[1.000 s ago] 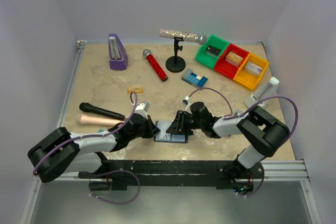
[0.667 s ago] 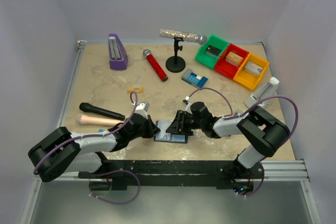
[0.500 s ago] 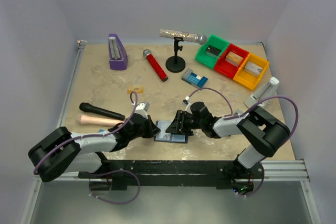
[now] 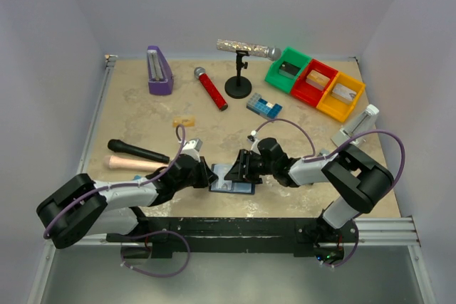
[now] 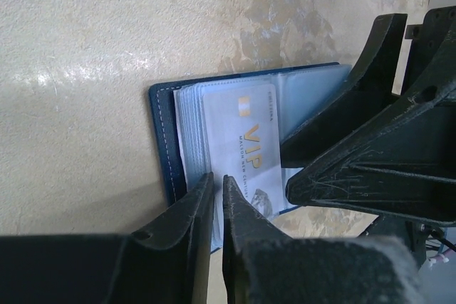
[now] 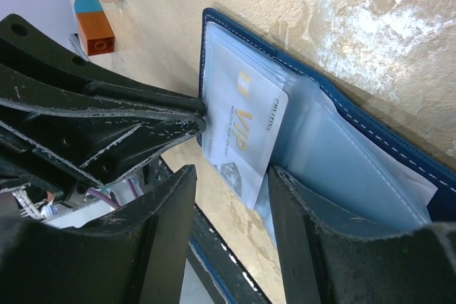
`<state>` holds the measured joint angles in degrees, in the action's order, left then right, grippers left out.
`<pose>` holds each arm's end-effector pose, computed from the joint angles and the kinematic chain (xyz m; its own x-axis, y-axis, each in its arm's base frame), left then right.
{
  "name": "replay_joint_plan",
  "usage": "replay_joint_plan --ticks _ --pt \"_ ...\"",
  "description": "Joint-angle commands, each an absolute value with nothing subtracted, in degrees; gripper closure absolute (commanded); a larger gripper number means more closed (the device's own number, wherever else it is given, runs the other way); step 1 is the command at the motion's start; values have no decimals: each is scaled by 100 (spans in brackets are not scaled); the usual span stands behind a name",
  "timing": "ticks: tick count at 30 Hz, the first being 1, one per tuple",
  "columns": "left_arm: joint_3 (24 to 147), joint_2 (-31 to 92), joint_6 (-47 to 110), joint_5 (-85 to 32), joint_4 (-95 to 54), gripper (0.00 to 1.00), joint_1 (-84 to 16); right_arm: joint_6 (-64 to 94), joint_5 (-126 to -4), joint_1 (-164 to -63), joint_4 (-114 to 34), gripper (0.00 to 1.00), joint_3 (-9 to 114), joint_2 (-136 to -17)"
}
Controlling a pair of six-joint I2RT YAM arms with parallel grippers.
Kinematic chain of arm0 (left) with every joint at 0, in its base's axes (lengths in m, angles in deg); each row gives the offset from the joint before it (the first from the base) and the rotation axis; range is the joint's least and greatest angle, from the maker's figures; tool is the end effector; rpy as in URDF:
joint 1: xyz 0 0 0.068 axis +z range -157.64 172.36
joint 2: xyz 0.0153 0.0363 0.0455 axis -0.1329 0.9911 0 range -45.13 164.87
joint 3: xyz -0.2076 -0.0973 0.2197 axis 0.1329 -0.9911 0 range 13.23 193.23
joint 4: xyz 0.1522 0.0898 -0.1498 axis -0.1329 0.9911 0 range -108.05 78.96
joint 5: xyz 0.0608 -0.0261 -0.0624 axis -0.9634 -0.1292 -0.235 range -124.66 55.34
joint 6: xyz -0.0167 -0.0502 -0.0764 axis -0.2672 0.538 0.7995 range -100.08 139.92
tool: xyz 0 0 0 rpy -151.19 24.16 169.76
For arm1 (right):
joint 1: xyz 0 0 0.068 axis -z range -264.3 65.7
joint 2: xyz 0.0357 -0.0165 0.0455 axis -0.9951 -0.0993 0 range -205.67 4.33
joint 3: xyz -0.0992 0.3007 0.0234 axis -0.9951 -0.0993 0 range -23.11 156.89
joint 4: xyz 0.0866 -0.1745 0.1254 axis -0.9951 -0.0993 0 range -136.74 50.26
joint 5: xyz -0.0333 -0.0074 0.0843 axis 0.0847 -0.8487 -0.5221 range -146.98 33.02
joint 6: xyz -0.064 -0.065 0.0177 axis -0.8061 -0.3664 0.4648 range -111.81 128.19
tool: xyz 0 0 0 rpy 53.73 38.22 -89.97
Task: Take the credit cards out of the card holder
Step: Remove the credit card from the card holder.
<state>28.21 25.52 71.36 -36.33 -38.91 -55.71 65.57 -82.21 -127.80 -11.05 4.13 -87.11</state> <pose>0.1463 -0.1593 0.1740 -0.8068 -0.2716 -0.5247 0.1552 0.7595 -0.6317 0.1905 0.2298 0.1709 -0.9636 0.1359 -0.2303 -0.1166 0.5616 0.8191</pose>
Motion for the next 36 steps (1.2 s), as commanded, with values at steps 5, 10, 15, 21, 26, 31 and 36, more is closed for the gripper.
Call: replay_joint_plan --ticks 5,10,15,21,26,31,36 --pt "2677 2448 7116 -3563 -3457 84 -5615 6259 -7939 -12789 -1654 49 493 -8673" --pt "2677 2544 7124 -3554 -3483 89 -5607 6364 -8115 -12789 -1163 53 422 -8681" --pt "2685 2667 7116 -3563 -3483 94 -5616 6496 -8176 -12763 -810 54 291 -8655" --pt "2641 2834 7098 -3545 -3580 98 -5607 6549 -8299 -12736 -309 55 167 -8646" --pt "2589 3010 7116 -3493 -3738 100 -5616 6558 -8422 -12728 -11 55 132 -8664" --pt "2545 3054 7133 -3493 -3835 100 -5616 6575 -8466 -12728 227 56 88 -8629" --pt "2492 3089 7159 -3493 -3922 100 -5616 6628 -8484 -12719 464 56 44 -8646"
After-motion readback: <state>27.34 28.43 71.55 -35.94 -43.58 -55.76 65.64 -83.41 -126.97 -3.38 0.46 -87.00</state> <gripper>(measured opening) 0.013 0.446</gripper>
